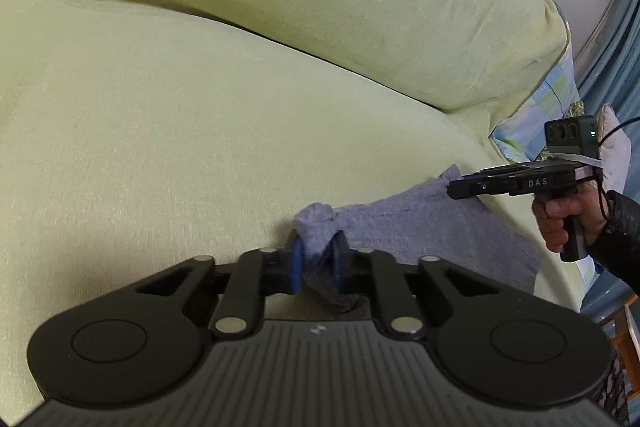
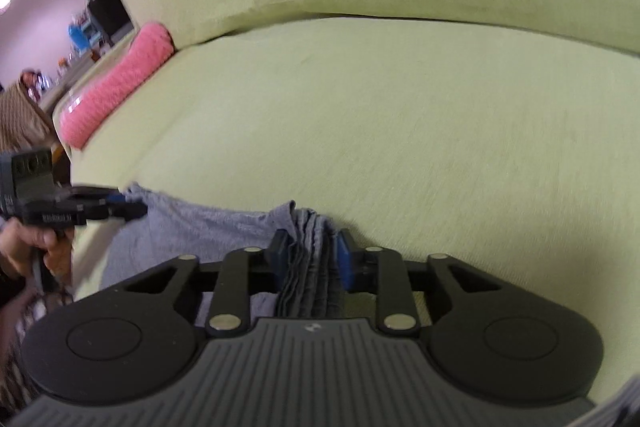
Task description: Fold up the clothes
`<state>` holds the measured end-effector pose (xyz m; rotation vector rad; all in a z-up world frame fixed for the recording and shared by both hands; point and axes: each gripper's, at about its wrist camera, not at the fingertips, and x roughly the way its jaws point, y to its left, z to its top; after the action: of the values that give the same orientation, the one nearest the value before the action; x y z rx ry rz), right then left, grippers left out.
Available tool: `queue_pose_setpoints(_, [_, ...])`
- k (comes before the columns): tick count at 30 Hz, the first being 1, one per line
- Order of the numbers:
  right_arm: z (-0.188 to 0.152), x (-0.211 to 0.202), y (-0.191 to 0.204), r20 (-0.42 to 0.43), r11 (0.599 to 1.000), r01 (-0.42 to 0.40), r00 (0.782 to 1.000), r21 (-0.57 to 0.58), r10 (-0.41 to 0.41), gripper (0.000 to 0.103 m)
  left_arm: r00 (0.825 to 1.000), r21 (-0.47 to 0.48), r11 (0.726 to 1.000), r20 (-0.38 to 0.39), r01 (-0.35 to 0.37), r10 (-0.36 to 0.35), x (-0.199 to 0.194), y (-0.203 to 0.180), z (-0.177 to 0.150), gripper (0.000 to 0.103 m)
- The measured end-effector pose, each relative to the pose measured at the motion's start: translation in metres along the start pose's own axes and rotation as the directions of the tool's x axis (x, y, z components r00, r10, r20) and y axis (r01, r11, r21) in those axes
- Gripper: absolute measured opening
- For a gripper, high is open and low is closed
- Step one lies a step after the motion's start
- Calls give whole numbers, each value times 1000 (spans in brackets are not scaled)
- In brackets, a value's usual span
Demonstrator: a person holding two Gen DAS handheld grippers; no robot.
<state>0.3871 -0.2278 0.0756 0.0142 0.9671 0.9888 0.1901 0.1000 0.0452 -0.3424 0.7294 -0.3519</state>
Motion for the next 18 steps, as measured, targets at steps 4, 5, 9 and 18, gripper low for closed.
queue_pose_setpoints(4, [-8,-24,7,80,1000,10,997,19,-11,12,1000,88,996,0,9,-9,9,-18,17,7])
queue_pose_setpoints(5, [-11,-33,8,103,1000,19,994,23,-21,12,1000,100,995,-2,12,-12,12,-19,22,7])
queue_pose_setpoints(9, [-17,-57,-12,169,991,56,983,120,-76,12,999,183,982,-18,43,-40,43,-28,60,7])
queue_pose_setpoints(18, [-37,-52,-62,161,930,126,968,345,-191,17,995,246,969,-98,30,-6,122,-35,100,8])
